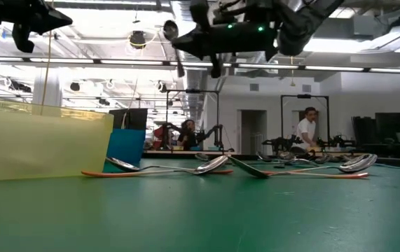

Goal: Sort silverware by color (type)
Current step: Put the black spoon into the dark blue bin

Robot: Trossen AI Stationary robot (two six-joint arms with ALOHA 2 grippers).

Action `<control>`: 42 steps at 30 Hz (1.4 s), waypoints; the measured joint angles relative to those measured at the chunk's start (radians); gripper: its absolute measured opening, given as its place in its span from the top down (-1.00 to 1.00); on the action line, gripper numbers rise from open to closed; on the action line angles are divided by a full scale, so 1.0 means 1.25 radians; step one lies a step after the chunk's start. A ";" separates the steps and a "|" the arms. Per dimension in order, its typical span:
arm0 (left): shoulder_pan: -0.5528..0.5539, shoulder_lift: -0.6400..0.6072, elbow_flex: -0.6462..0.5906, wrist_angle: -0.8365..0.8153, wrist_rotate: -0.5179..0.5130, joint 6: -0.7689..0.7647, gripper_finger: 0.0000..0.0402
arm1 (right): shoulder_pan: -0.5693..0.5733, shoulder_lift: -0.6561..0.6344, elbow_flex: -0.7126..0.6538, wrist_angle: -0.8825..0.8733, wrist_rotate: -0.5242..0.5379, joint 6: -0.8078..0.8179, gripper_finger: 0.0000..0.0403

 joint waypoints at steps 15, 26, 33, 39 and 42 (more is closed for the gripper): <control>0.000 0.000 0.000 0.000 0.066 -0.023 1.00 | 0.046 0.117 0.280 -0.104 -0.118 -0.073 0.98; 0.000 0.000 0.000 0.000 0.015 -0.062 1.00 | 0.024 0.118 0.387 -0.083 -0.265 -0.155 0.98; 0.000 0.000 0.000 0.002 -0.023 -0.083 1.00 | -0.009 0.231 0.474 0.018 -0.322 -0.073 0.98; 0.000 0.000 0.000 0.018 -0.024 -0.069 1.00 | -0.019 0.381 0.652 -0.012 -0.398 0.026 0.98; 0.000 0.000 0.000 0.027 -0.024 -0.050 1.00 | -0.022 0.431 0.711 -0.086 -0.388 0.021 0.98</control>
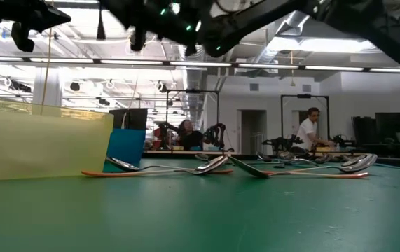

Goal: Sort silverware by color (type)
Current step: Put the black spoon into the dark blue bin

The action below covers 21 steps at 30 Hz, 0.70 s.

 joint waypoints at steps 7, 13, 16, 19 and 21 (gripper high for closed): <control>0.000 0.000 0.000 -0.004 0.014 0.000 1.00 | -0.023 0.082 0.101 -0.238 0.075 -0.013 0.98; 0.000 0.000 0.000 -0.002 0.014 0.000 1.00 | -0.026 0.108 0.108 -0.354 0.095 -0.032 0.98; 0.000 0.000 0.000 -0.002 0.021 0.000 1.00 | -0.034 0.107 0.109 -0.424 0.113 -0.056 0.98; 0.000 0.000 0.000 -0.002 0.021 -0.001 1.00 | -0.043 0.107 0.109 -0.472 0.116 -0.077 0.98; 0.000 0.000 0.000 -0.002 0.022 -0.001 1.00 | -0.049 0.107 0.109 -0.488 0.118 -0.078 0.98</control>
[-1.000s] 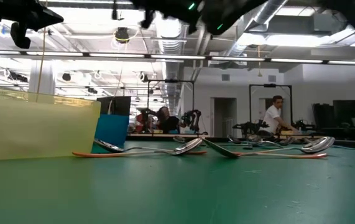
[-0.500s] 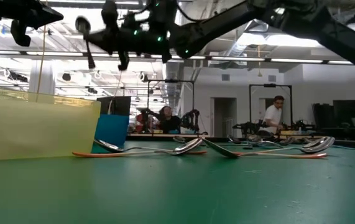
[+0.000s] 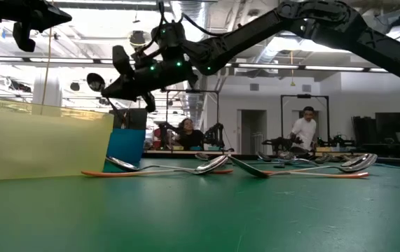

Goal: Sort silverware by color (type)
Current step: Put the black spoon into the dark blue bin

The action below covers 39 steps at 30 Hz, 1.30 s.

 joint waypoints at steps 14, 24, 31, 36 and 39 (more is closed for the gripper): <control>0.000 0.000 0.000 -0.001 0.000 -0.004 1.00 | -0.017 0.026 -0.001 -0.023 -0.021 -0.024 0.98; 0.000 0.000 0.000 -0.004 0.001 -0.007 1.00 | -0.016 0.063 0.000 0.013 -0.043 0.015 0.98; 0.000 0.000 0.000 -0.005 0.002 -0.007 1.00 | -0.025 0.066 -0.001 -0.020 -0.039 0.024 0.98; 0.000 0.000 0.000 -0.006 0.002 -0.007 1.00 | -0.022 0.065 -0.001 -0.070 -0.039 0.024 0.92; 0.000 0.000 0.000 -0.006 0.002 -0.007 1.00 | -0.023 0.064 -0.001 -0.091 -0.025 0.024 0.90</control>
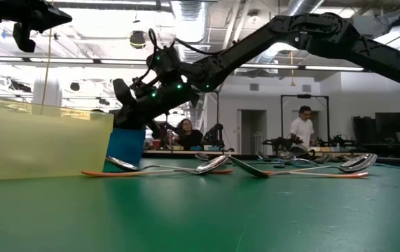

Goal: Sort silverware by color (type)
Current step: Put the black spoon into the dark blue bin, then put the blue spoon into the blue bin

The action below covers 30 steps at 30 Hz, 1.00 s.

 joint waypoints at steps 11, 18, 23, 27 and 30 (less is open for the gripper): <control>0.000 0.000 0.000 0.000 0.001 0.000 1.00 | 0.000 0.000 0.000 -0.007 0.003 -0.004 0.86; 0.000 0.000 0.000 0.000 0.001 0.000 1.00 | 0.002 0.000 0.000 -0.005 -0.003 -0.020 0.59; 0.000 0.000 0.000 0.000 0.001 0.000 1.00 | -0.006 -0.023 0.000 -0.015 -0.048 -0.017 0.37; 0.000 0.000 0.000 0.000 0.001 -0.002 1.00 | -0.027 -0.097 0.000 -0.038 -0.106 -0.017 0.30; 0.000 0.000 0.000 0.000 0.001 -0.003 1.00 | -0.050 -0.198 0.000 -0.113 -0.118 -0.061 0.29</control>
